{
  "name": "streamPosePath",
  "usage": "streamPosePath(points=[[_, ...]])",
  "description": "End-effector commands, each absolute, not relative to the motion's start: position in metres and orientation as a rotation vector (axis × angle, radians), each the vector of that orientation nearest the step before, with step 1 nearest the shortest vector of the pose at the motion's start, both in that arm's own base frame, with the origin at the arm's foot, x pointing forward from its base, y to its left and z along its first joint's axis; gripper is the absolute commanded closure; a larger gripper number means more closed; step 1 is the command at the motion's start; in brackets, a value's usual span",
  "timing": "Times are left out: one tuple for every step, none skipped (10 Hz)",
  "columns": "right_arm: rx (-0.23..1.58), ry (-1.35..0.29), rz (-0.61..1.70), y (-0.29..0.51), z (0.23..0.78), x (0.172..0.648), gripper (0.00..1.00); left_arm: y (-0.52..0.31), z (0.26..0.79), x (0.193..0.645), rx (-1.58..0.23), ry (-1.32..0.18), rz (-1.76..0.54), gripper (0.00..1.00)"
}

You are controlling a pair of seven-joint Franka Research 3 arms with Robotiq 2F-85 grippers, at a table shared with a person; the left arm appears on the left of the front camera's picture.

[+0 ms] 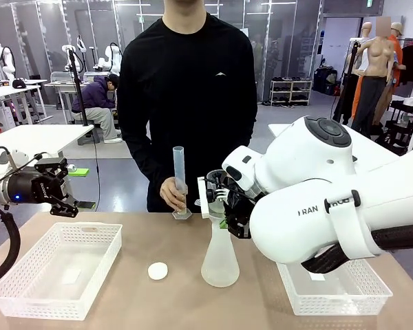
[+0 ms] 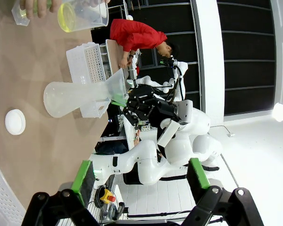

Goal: Prepare the solutions needed for the experiment.
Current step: Pick up the Plastic Funnel and insert it into the Big flask.

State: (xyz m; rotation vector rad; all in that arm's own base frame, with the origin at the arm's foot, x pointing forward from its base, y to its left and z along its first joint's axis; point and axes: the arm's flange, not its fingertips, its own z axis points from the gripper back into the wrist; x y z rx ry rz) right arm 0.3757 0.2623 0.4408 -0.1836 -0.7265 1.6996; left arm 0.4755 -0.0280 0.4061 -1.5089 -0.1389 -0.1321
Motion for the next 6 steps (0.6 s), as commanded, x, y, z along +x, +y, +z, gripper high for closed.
streamPosePath(points=[[-0.19,-0.726,1.696,0.2664,0.4373,0.3745,0.76,-0.0283,0.4079,0.4762,-1.511,-0.15,-0.127,0.0],[-0.194,-0.73,1.701,0.2668,0.4384,0.3731,0.69,-0.0283,0.4079,0.4762,-1.511,-0.15,-0.127,0.0],[-0.199,-0.727,1.702,0.2663,0.4388,0.3724,0.56,-0.0283,0.4079,0.4762,-1.511,-0.15,-0.127,0.0],[-0.206,-0.73,1.702,0.2656,0.4399,0.3712,0.49,-0.0283,0.4079,0.4762,-1.511,-0.15,-0.127,0.0],[-0.21,-0.732,1.698,0.265,0.4407,0.3706,0.37,-0.0283,0.4079,0.4762,-1.511,-0.15,-0.127,0.0],[-0.213,-0.734,1.695,0.2643,0.442,0.3699,0.3,-0.0283,0.4079,0.4762,-1.511,-0.15,-0.127,0.0]])
